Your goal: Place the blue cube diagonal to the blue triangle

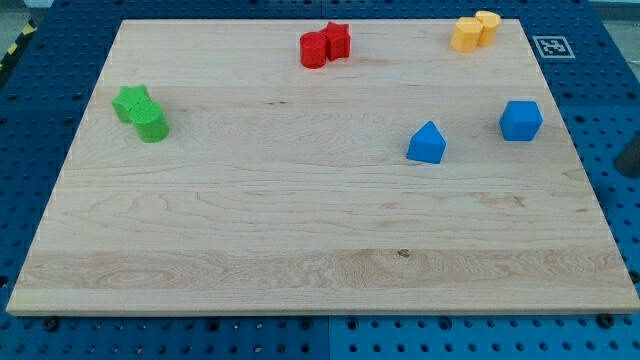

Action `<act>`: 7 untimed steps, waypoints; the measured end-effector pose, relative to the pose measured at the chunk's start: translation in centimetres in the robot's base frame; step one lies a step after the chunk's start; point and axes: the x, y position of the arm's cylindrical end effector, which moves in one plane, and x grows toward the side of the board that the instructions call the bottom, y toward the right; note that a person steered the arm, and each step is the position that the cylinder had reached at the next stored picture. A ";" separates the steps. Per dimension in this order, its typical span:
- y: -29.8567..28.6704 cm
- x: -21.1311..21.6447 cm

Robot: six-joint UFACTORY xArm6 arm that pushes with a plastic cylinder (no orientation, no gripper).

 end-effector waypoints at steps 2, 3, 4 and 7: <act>-6.8 -6.4; -10.2 -6.1; -14.6 -7.8; -12.7 -2.9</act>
